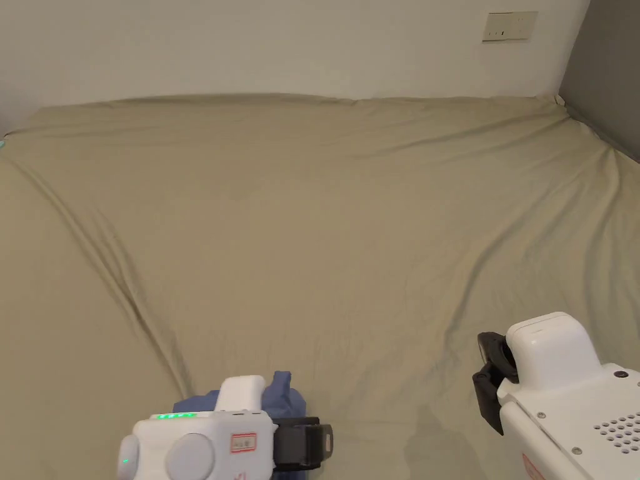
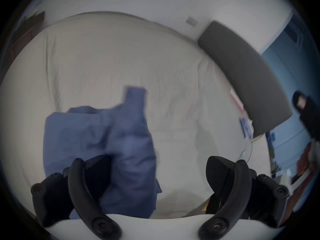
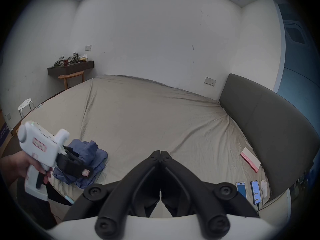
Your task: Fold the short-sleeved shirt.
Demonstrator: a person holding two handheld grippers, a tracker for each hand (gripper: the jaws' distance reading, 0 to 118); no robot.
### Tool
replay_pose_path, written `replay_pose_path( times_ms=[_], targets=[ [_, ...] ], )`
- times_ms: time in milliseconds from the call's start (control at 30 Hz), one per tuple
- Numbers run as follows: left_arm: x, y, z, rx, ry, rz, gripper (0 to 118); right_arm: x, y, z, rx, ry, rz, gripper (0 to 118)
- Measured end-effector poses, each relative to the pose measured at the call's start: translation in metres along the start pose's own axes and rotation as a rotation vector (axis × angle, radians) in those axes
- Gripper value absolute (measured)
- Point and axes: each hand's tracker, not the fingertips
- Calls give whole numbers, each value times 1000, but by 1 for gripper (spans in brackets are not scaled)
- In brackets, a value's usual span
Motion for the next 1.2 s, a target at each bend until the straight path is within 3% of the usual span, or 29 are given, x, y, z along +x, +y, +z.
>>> replay_pose_path(
  times_ms=[133, 200, 233, 333, 367, 533, 667, 967, 1067, 1200],
  targets=[
    [-15, 6, 35, 133, 25, 32, 107, 0, 2, 1, 8, -2, -4, 0],
    [-16, 5, 45, 180, 97, -30, 92, -1, 2, 1, 9, 0, -4, 0],
    [-16, 4, 48, 205, 154, -59, 79, -2, 3, 1, 10, 0, -1, 0],
    [-17, 1, 43, 235, 261, -110, 12, -5, 3, 4, 12, 6, 7, 0],
    [-17, -2, 39, 251, 279, -124, 1, -6, 3, 5, 12, 7, 9, 0],
    [-14, -17, -7, 217, 376, -249, 0, -8, 1, 9, 9, 7, 13, 0],
    [8, -44, -40, 142, 356, -333, 0, -4, -1, 12, 4, -2, 17, 0],
    [62, -85, -65, 156, 371, -526, 0, 2, -1, 11, 10, -23, -1, 0],
    [65, -98, -67, 109, 317, -538, 0, -3, 1, 9, 14, -8, 1, 0],
    [69, -114, -56, 18, 124, -548, 0, -11, 6, 1, 19, 14, 12, 0]
  ],
)
